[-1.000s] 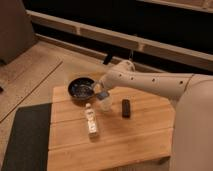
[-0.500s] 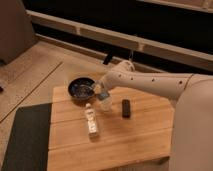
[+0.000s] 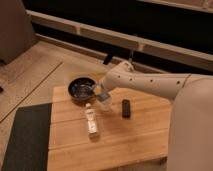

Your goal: Place the white sponge in the ceramic cup

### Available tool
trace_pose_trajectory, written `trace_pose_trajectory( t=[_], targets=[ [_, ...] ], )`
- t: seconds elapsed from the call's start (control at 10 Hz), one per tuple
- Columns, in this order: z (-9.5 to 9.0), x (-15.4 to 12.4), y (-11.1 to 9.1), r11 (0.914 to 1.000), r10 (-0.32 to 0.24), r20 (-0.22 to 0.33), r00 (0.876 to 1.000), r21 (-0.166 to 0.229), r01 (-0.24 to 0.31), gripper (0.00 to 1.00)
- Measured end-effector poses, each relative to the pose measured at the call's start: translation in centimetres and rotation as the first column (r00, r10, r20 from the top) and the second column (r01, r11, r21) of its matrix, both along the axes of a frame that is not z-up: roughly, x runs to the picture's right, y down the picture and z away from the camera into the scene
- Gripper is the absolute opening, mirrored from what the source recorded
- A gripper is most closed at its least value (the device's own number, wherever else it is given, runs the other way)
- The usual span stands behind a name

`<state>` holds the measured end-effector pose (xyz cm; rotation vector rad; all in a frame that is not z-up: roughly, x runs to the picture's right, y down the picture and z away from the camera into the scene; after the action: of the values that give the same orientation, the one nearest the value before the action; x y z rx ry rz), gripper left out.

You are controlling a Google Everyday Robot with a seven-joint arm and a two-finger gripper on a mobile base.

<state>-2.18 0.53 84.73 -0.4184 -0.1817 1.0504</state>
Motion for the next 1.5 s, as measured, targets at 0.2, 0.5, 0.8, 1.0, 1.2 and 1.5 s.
trace_pose_trajectory(
  t=[0.2, 0.5, 0.8, 1.0, 1.2, 1.5],
  targets=[
    [0.1, 0.2, 0.2, 1.0, 0.002, -0.005, 1.0, -0.005, -0.002, 0.0],
    [0.4, 0.2, 0.7, 0.9998, 0.007, -0.008, 1.0, -0.018, -0.007, 0.0],
    [0.5, 0.2, 0.9, 0.9994, 0.021, -0.005, 1.0, -0.028, -0.021, 0.18],
    [0.5, 0.4, 1.1, 0.999, 0.031, -0.003, 1.0, -0.033, -0.031, 0.31],
    [0.6, 0.5, 1.4, 0.9986, 0.037, -0.001, 0.999, -0.038, -0.037, 0.31],
    [0.9, 0.8, 2.0, 0.9978, 0.047, 0.0, 0.999, -0.047, -0.047, 0.33]
  ],
)
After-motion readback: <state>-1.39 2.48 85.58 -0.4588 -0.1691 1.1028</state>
